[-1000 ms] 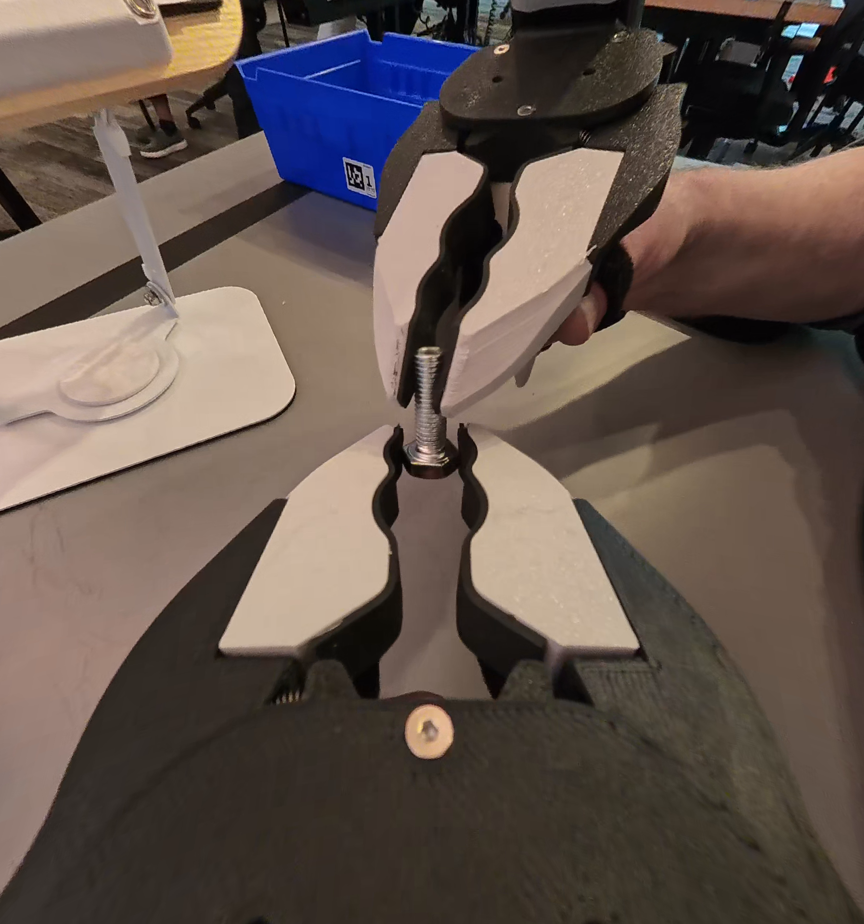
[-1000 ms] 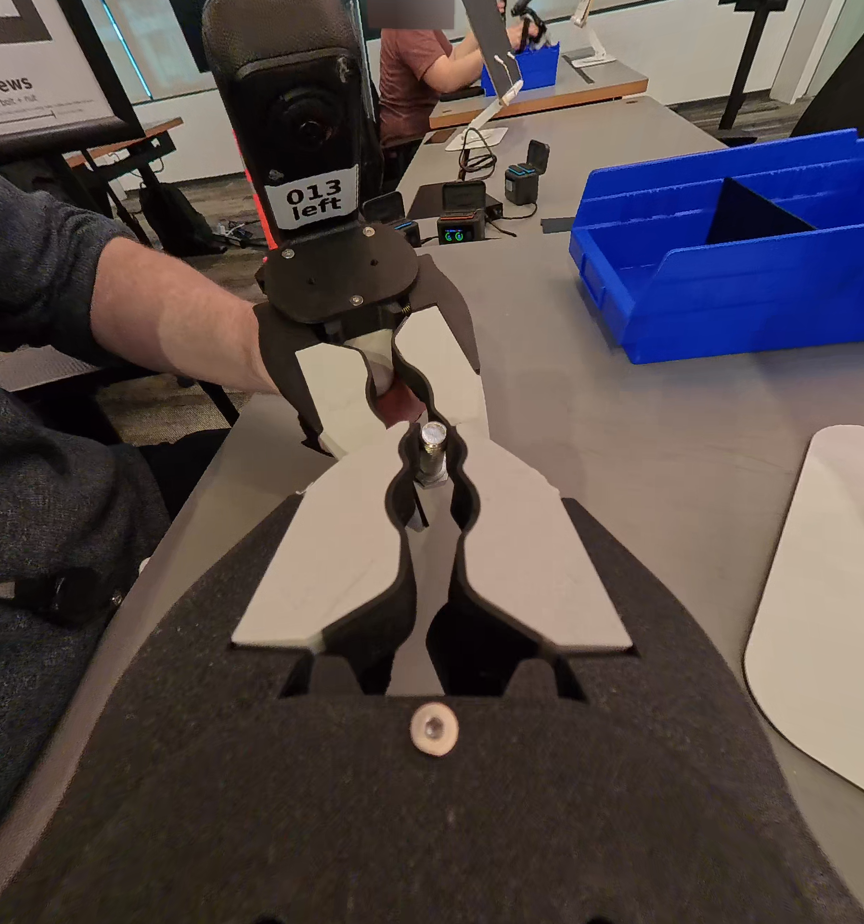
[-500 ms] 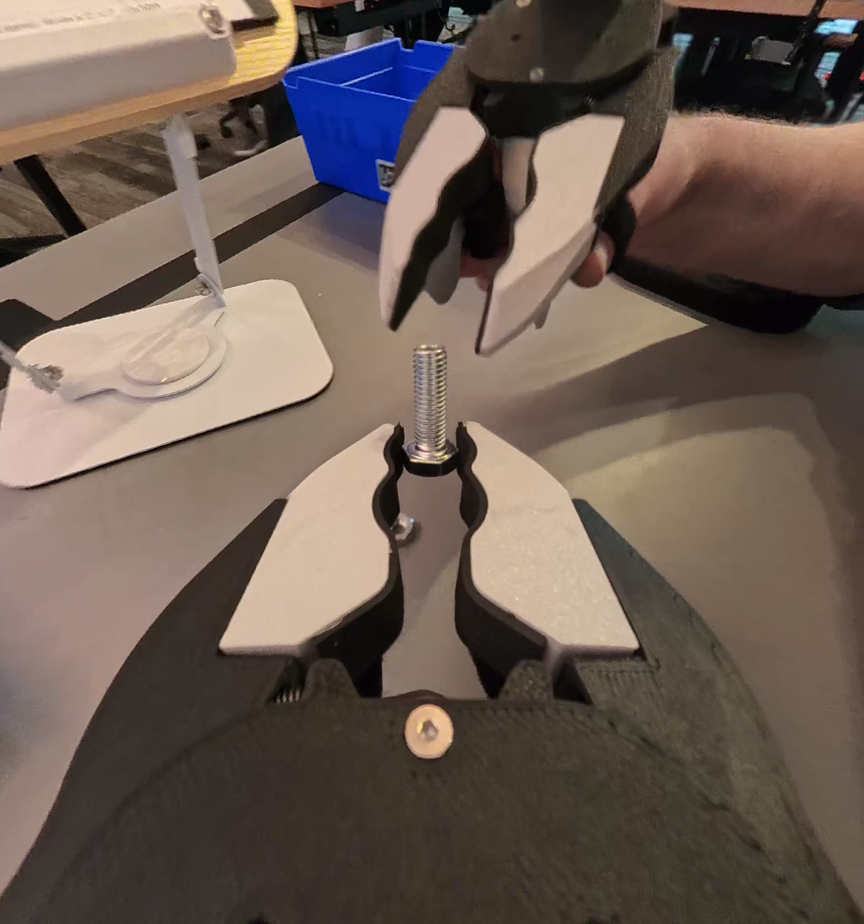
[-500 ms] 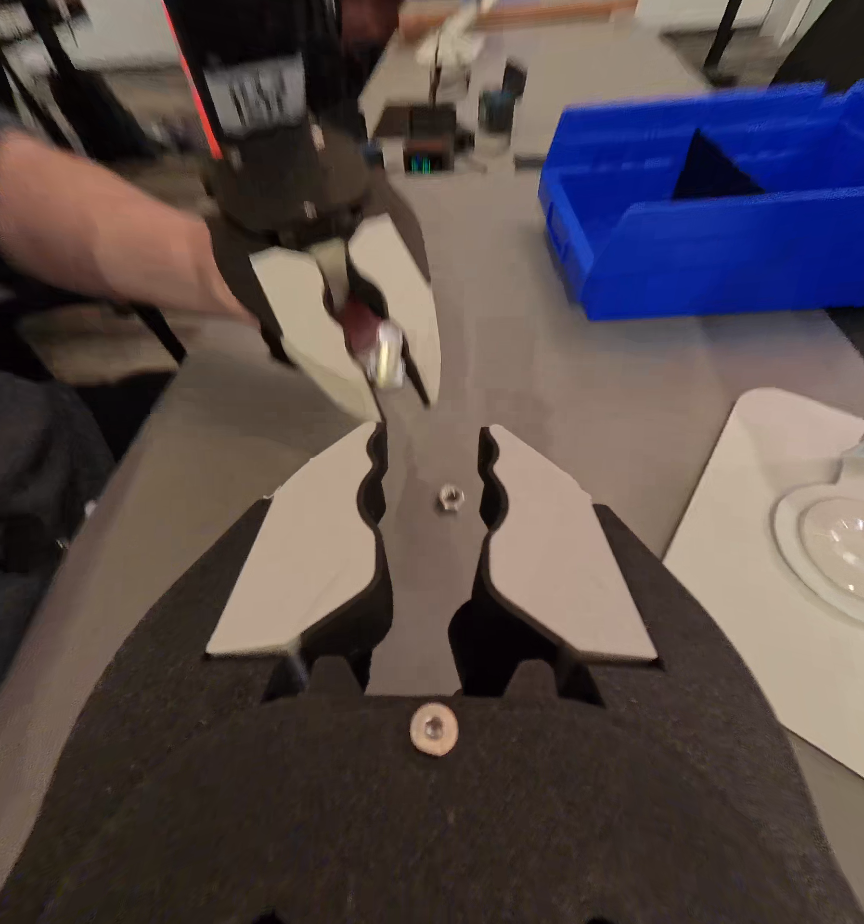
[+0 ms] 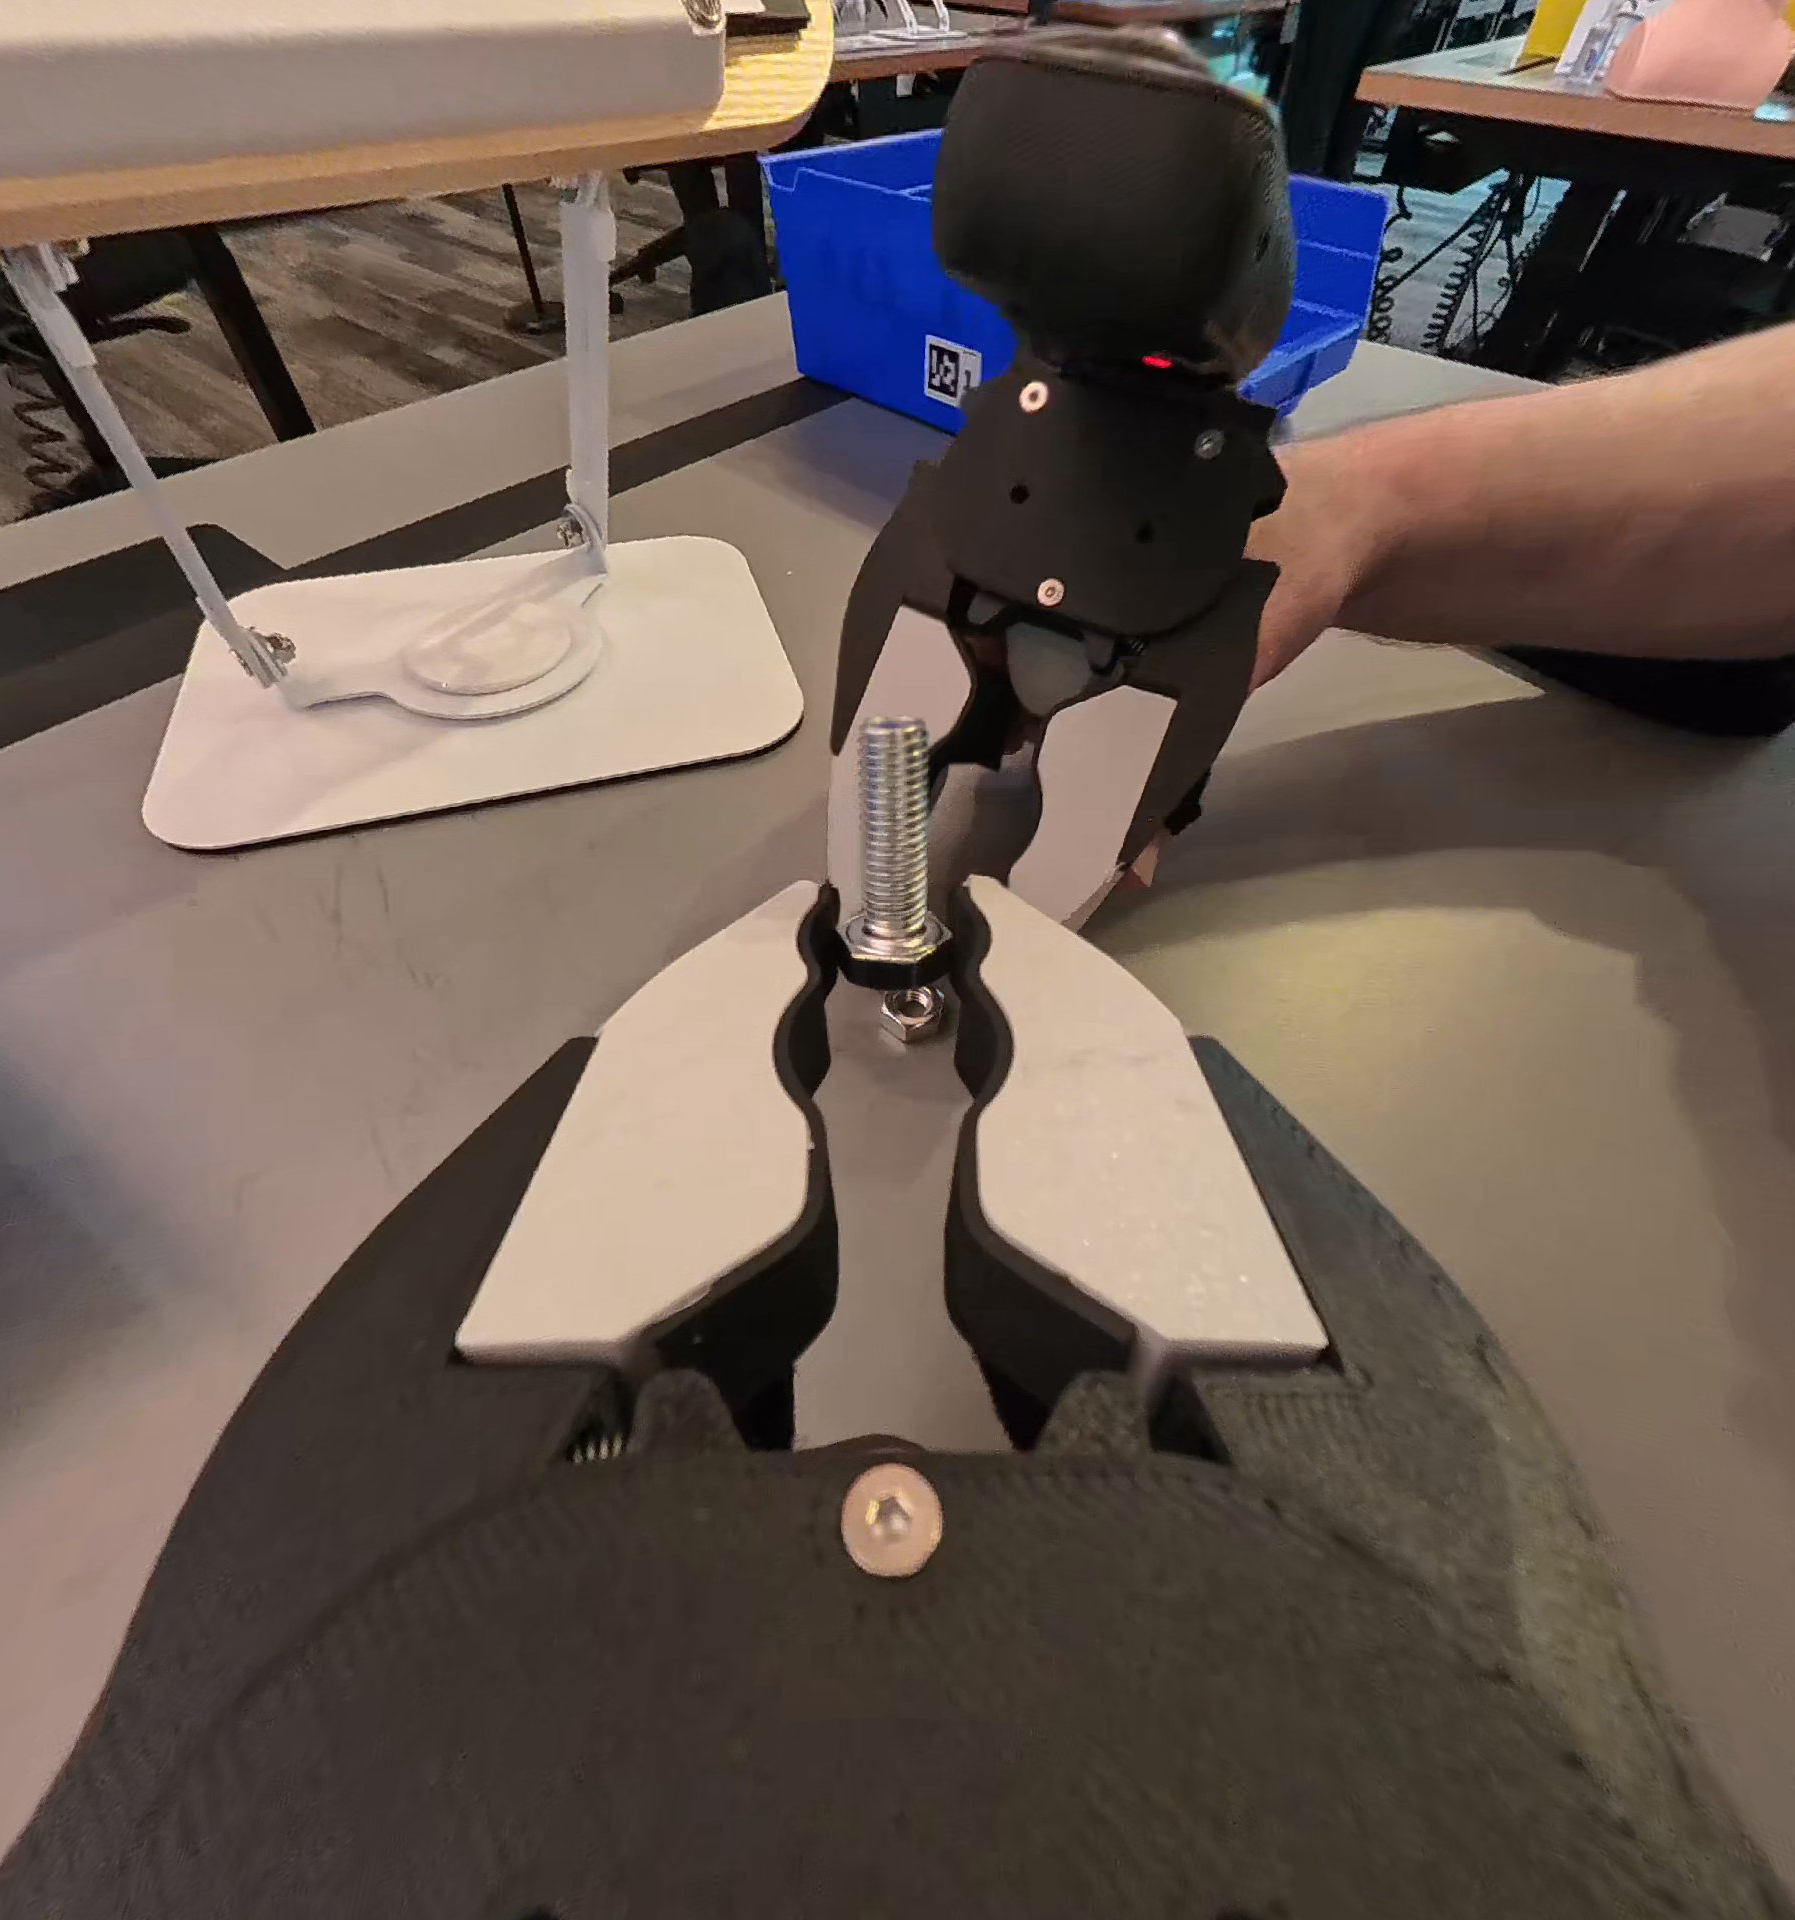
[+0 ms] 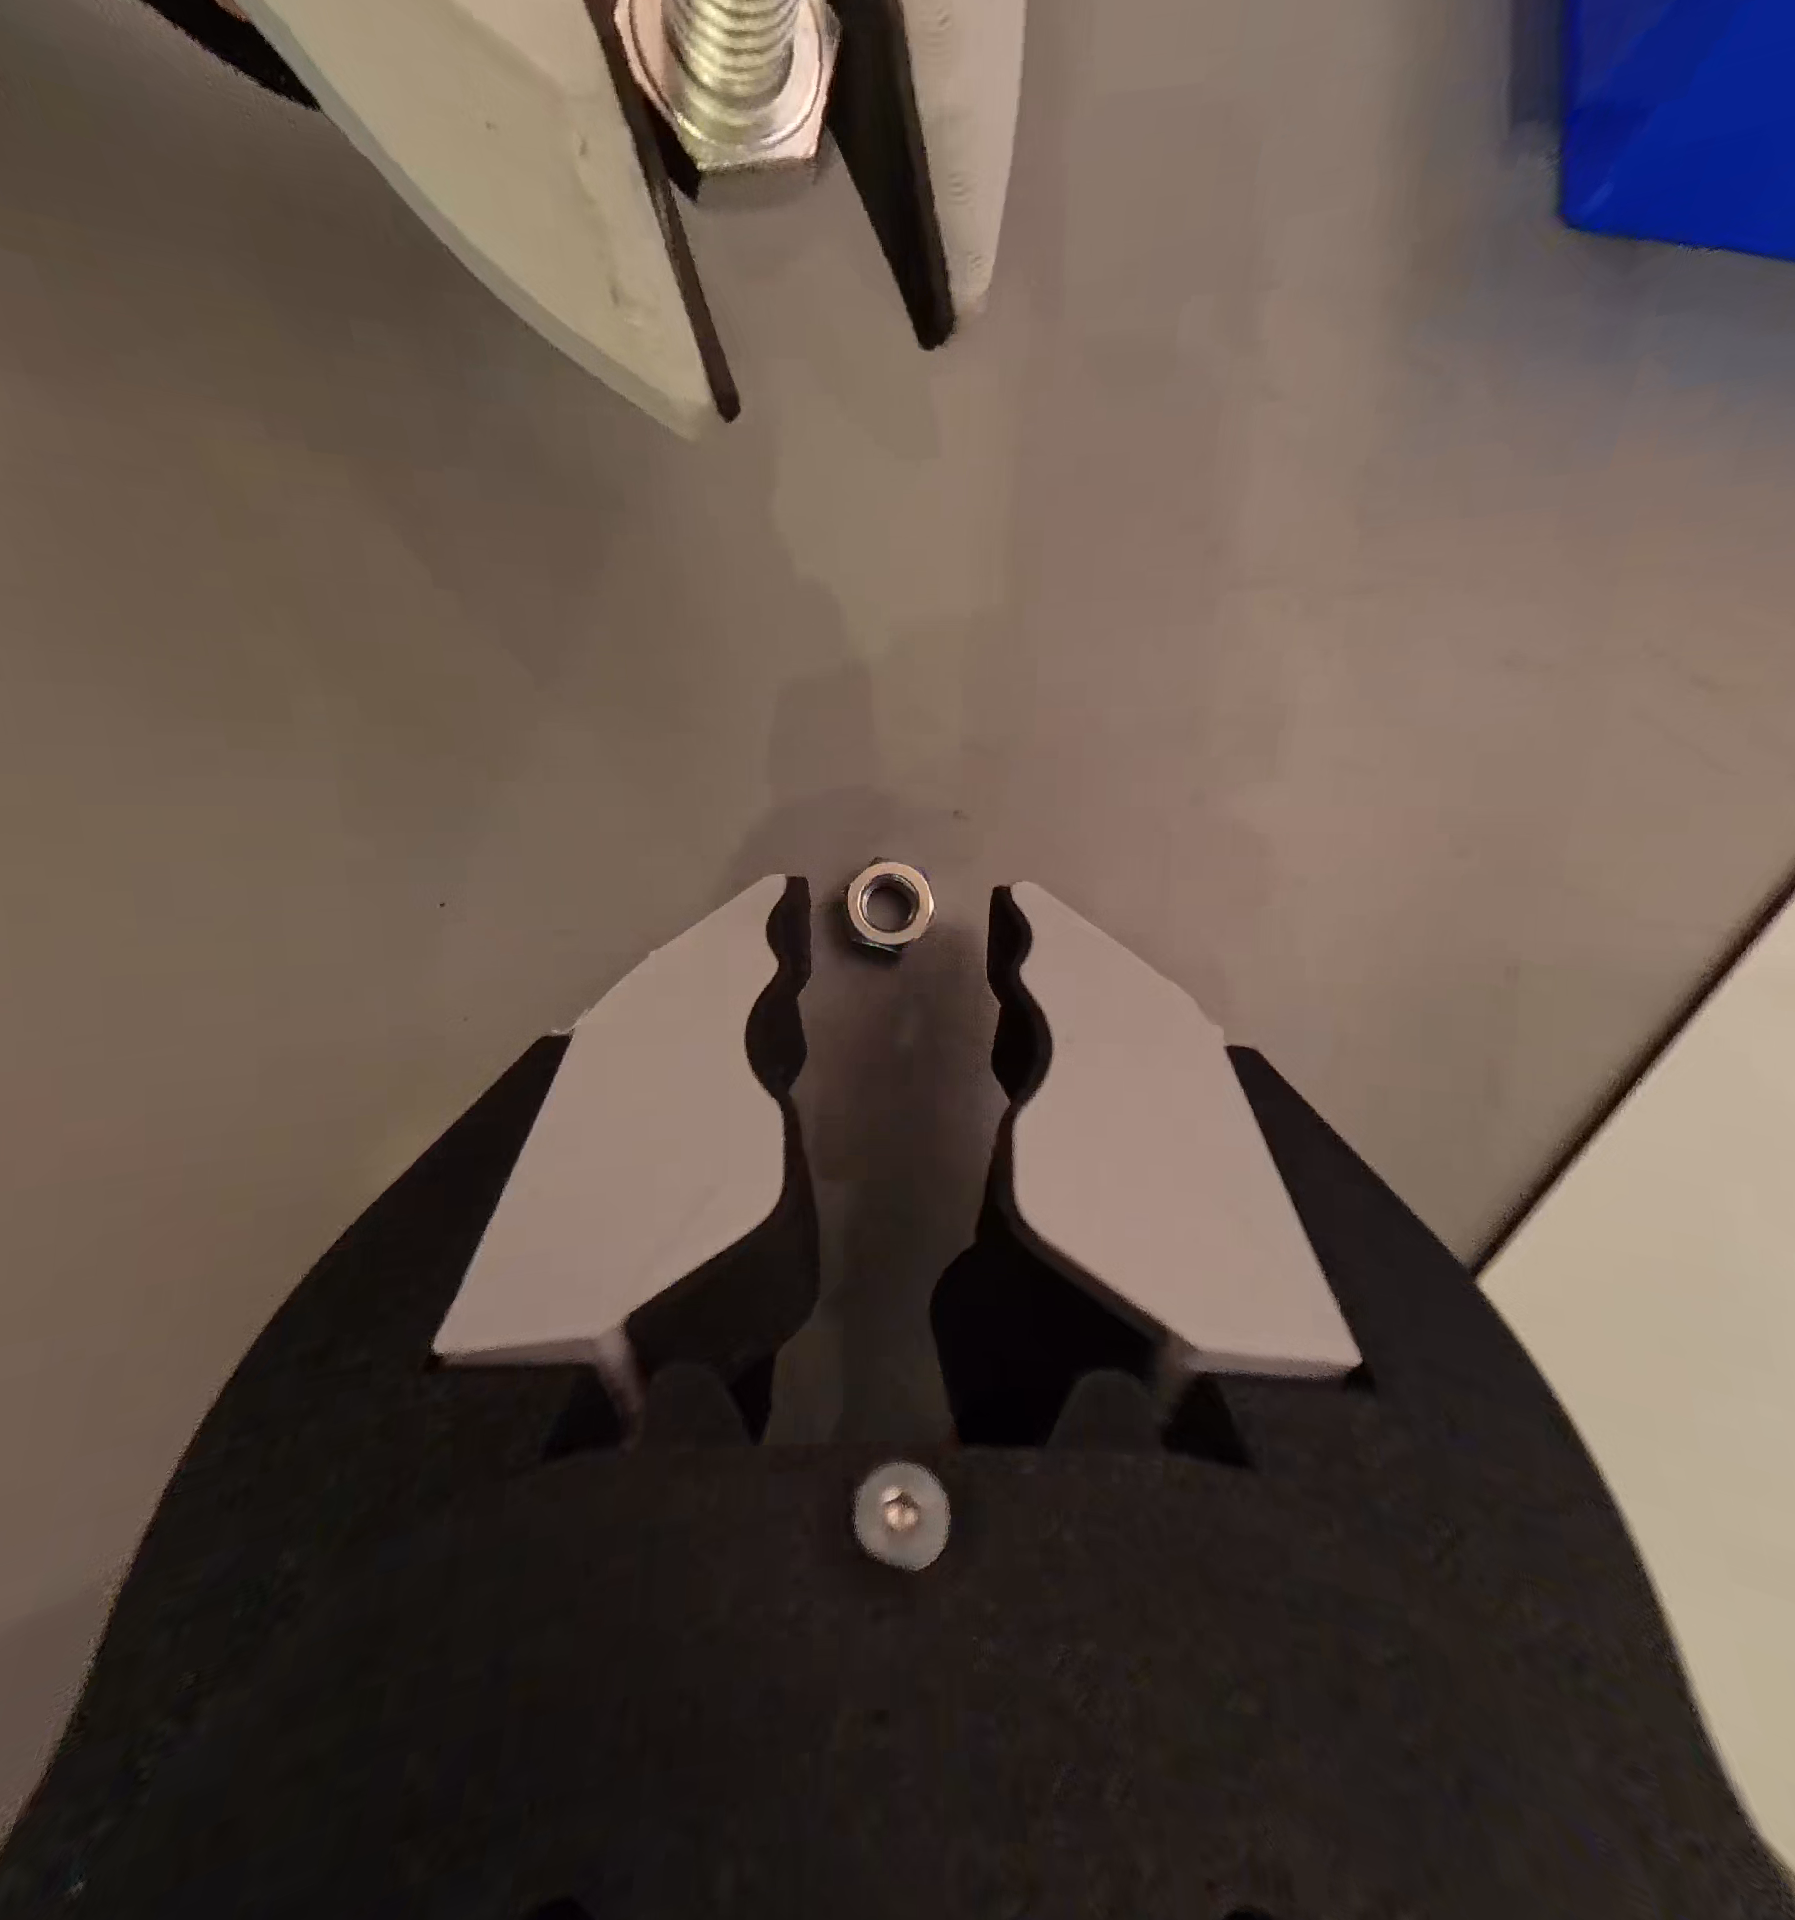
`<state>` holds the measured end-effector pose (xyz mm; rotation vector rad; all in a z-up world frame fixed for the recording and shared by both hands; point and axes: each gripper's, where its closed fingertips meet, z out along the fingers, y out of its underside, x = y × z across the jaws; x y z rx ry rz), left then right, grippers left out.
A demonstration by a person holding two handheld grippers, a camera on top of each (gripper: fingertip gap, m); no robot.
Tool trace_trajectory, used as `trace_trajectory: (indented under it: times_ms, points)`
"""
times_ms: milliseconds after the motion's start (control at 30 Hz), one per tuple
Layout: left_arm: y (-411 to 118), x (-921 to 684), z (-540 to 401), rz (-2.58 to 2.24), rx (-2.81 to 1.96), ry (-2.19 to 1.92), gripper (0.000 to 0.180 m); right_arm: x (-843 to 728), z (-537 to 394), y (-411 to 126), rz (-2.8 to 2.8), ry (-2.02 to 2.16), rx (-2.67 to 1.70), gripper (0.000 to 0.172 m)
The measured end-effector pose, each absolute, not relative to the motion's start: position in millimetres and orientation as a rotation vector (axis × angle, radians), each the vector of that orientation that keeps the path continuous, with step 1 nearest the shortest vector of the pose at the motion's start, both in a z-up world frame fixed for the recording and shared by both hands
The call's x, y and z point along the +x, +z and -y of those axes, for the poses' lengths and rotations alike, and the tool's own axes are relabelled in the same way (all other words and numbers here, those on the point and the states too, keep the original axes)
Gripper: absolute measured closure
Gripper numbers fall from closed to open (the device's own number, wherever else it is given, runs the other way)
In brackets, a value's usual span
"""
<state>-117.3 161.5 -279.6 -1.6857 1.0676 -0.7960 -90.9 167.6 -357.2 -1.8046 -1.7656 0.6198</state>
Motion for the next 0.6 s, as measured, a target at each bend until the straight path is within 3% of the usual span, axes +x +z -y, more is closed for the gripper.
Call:
trace_trajectory:
  times_ms: [333,600]
  points:
    - [-280,-120,-164,-1.062,-1.682,-0.828,0.161,-96,-164,-364,1.846,0.682,-1.756,0.154]
    - [-283,-116,-160,-1.125,-1.668,-0.793,0.161,-94,-160,-259,1.664,0.841,-1.494,0.154]
